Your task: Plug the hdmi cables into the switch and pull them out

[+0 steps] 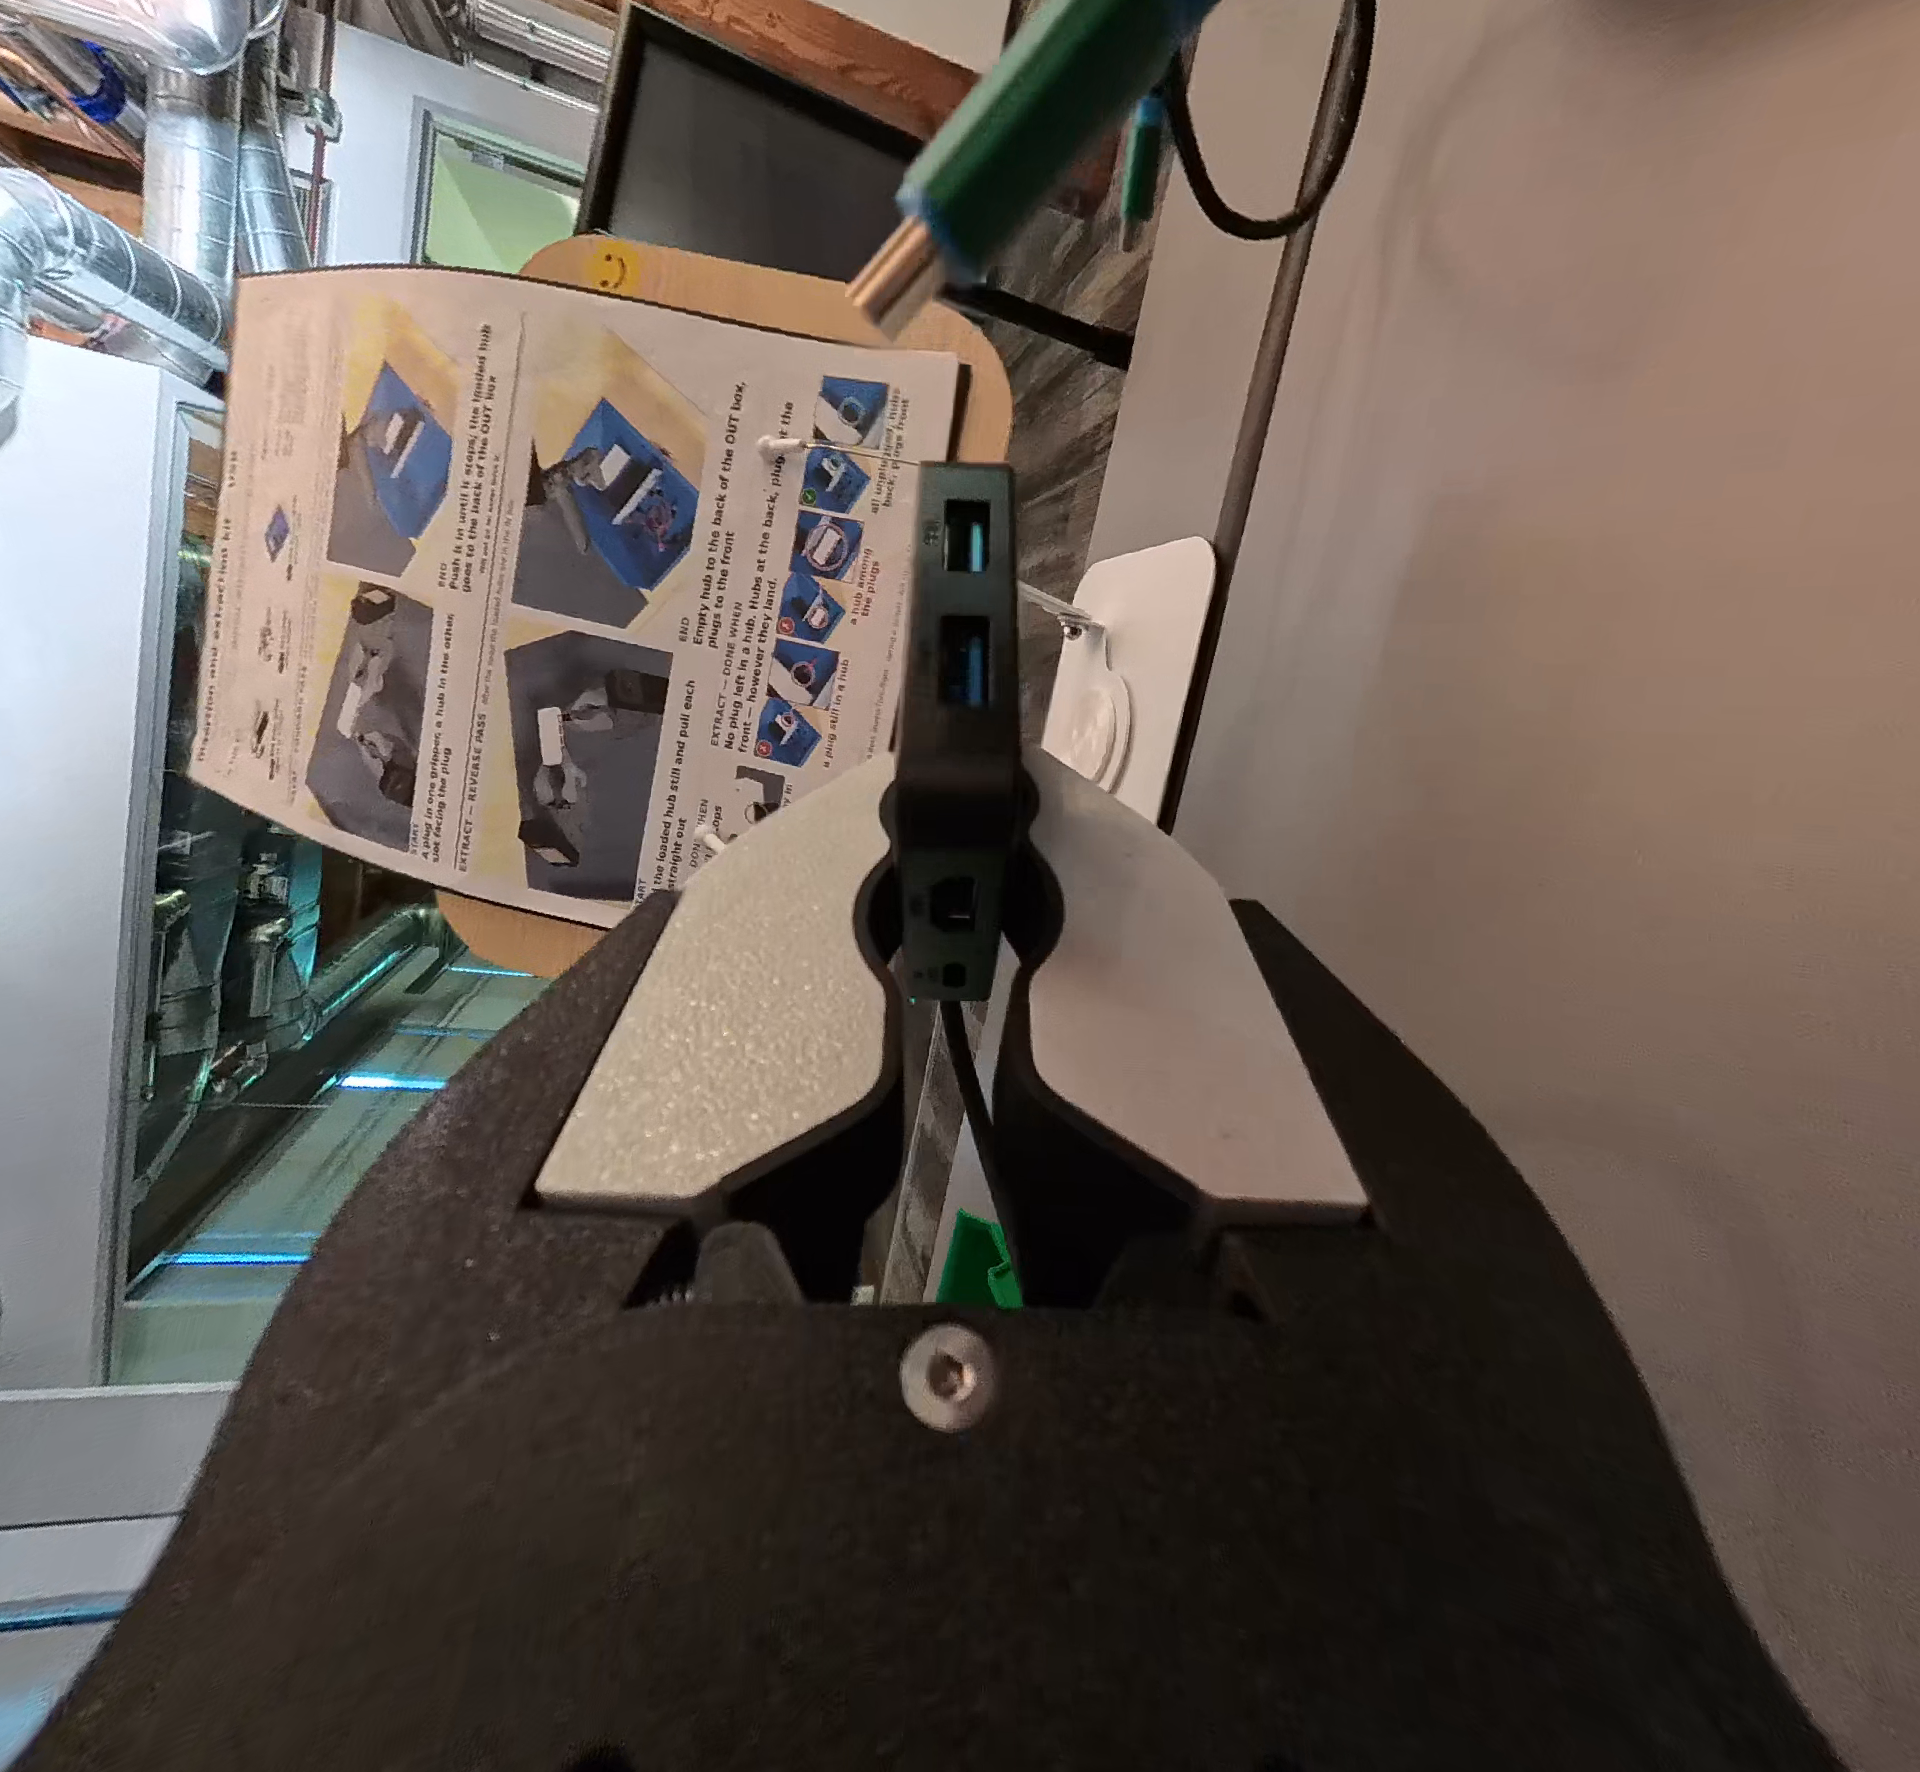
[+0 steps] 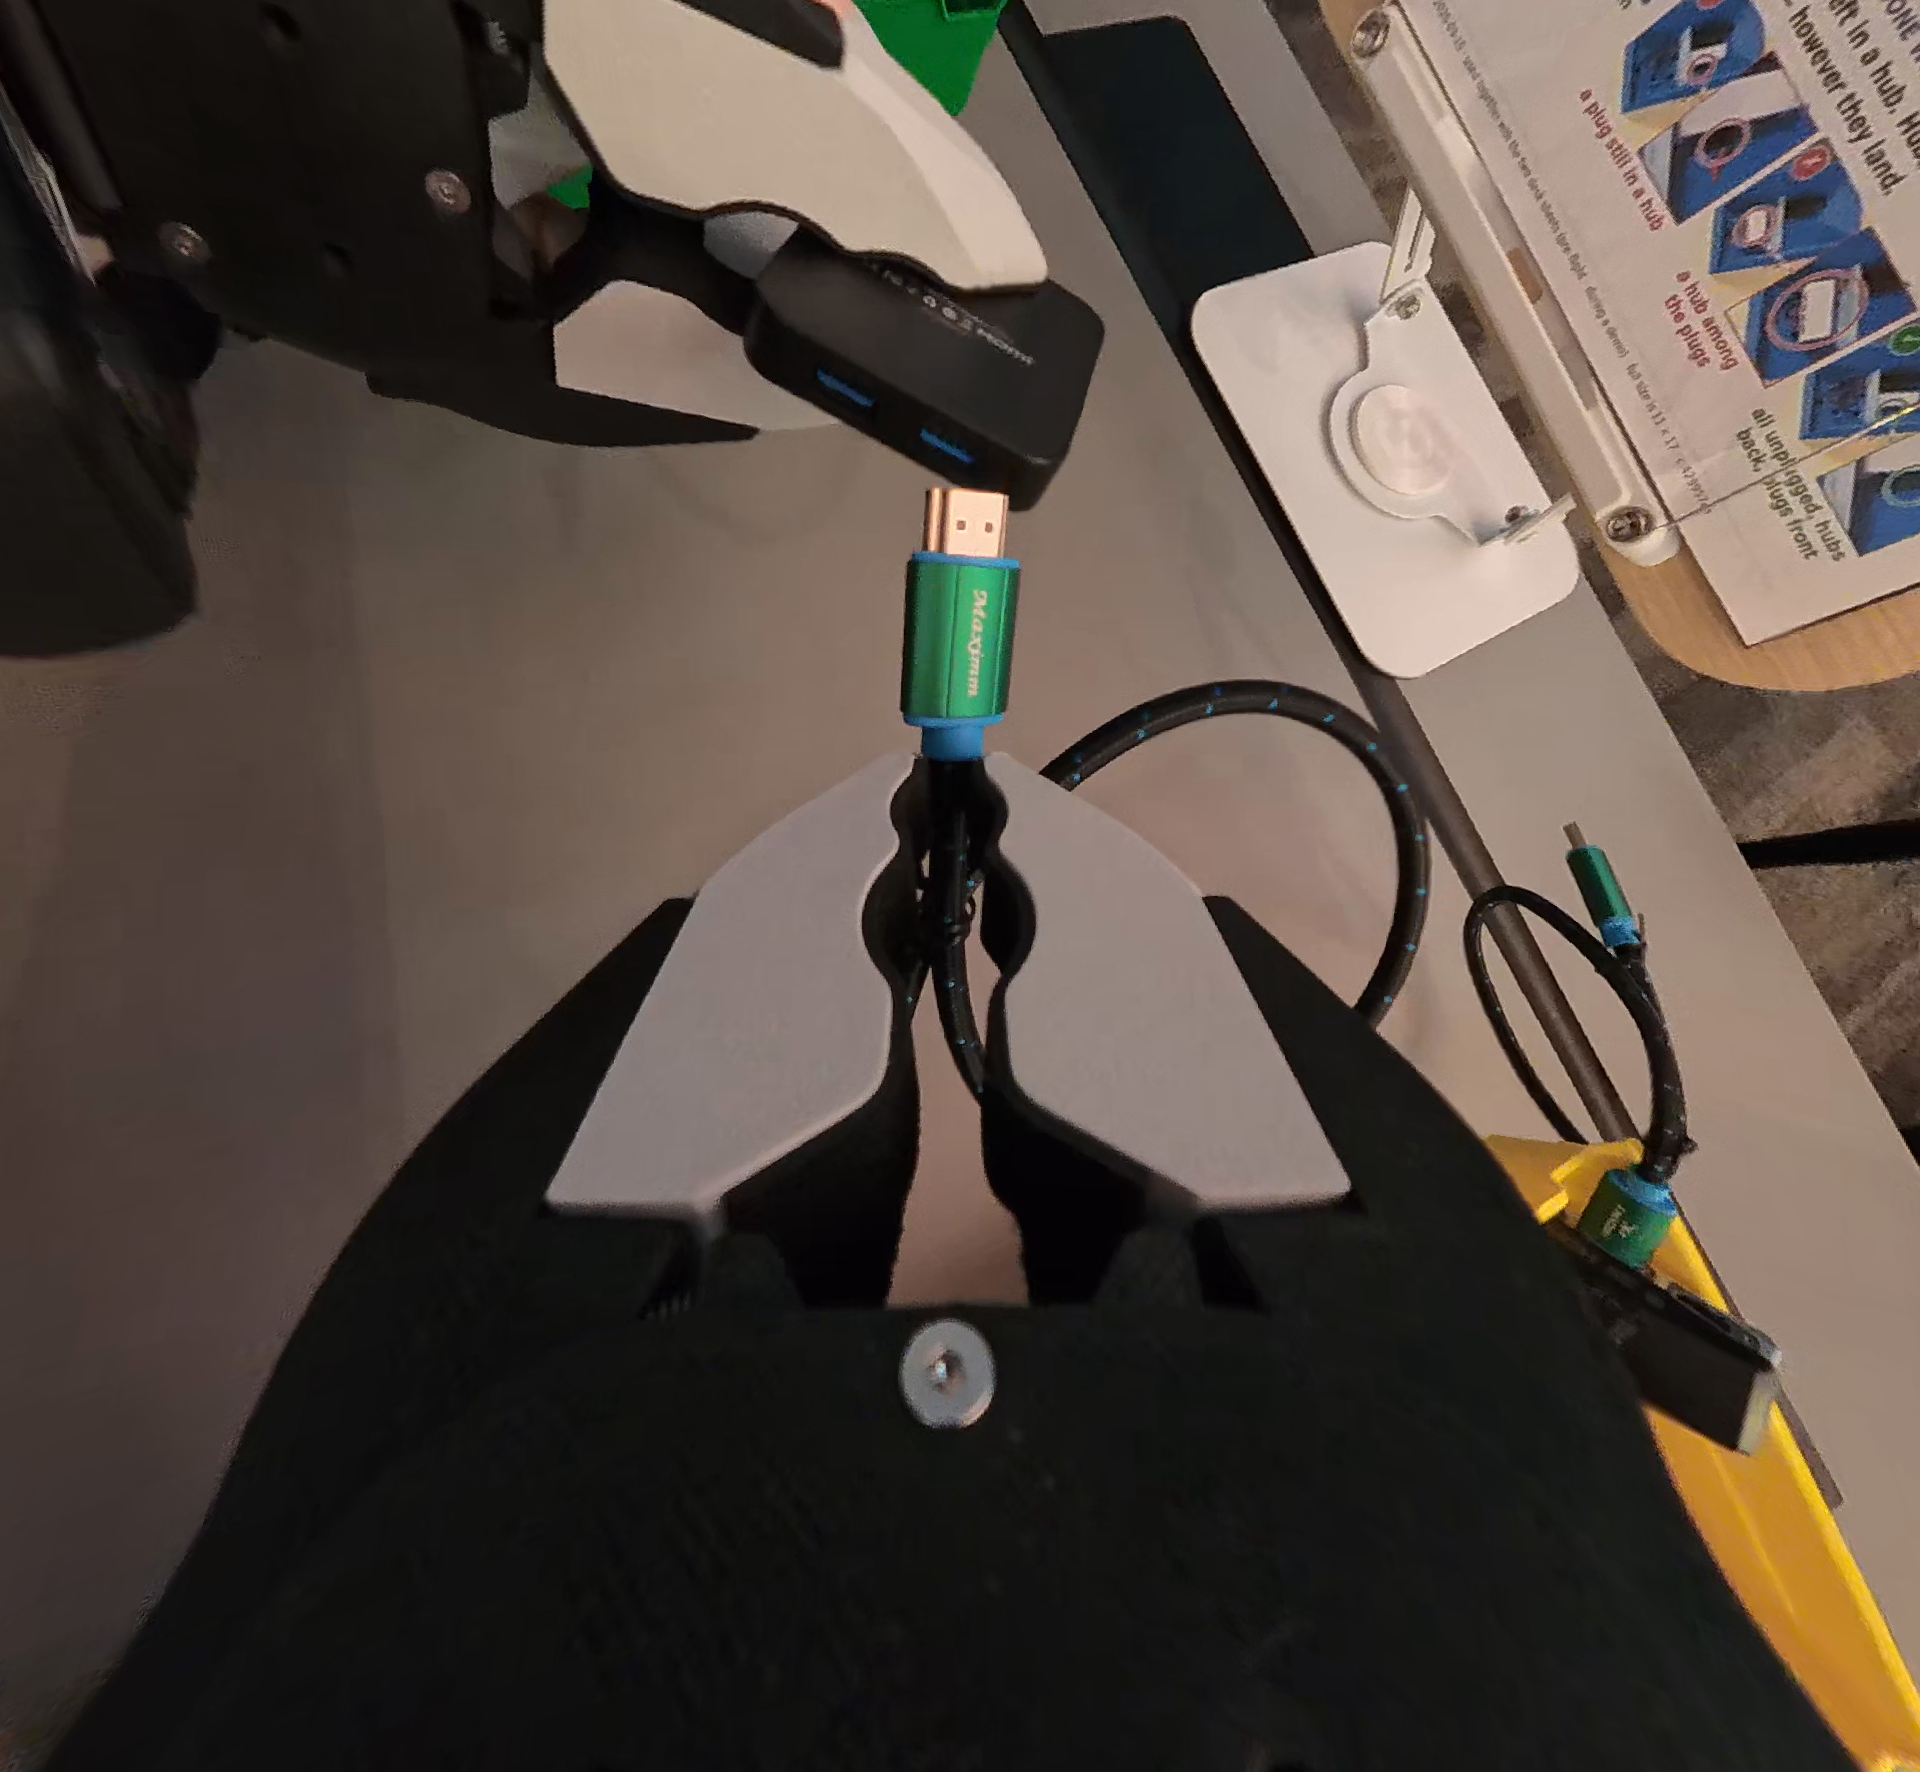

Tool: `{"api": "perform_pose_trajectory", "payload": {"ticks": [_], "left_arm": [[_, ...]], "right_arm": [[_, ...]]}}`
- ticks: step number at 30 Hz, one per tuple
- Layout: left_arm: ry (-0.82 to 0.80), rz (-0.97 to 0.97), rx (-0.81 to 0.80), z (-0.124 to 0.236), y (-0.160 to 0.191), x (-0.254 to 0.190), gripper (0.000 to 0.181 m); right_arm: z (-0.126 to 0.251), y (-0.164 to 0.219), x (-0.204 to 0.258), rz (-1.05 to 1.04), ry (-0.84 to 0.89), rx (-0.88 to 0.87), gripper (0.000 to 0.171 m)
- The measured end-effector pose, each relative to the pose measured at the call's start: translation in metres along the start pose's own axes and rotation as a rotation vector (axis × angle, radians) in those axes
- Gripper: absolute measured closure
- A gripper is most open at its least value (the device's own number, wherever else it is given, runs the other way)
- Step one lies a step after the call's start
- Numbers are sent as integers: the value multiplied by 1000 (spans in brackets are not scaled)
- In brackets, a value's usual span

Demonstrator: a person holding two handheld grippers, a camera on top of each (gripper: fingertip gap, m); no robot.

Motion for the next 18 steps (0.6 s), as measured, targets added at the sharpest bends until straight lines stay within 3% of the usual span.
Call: {"api": "perform_pose_trajectory", "payload": {"ticks": [4, 8, 12, 18], "left_arm": [[26, 163, -110, 10, 1, 14, 168], [114, 441, -353, 30, 10, 38, 168], [174, 557, -581, 56, 19, 58, 167], [234, 763, -869, 86, 35, 82, 167]], "right_arm": [[5, 7, -17, -64, -34, -24, 165], [1, 20, -32, -127, -91, 17, 165], [-49, 44, -41, -160, -214, 197, 165], [-126, 67, -33, -262, -420, 327, 164]]}}
Point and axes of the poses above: each gripper's, where its closed fingertips meet, z back along the fingers, y out of its underside, x = y × z across the jaws, the point moved 9 cm from there along z, back along the fingers, and after that the axes turned 12 degrees about -z, right-handed, at the moved point
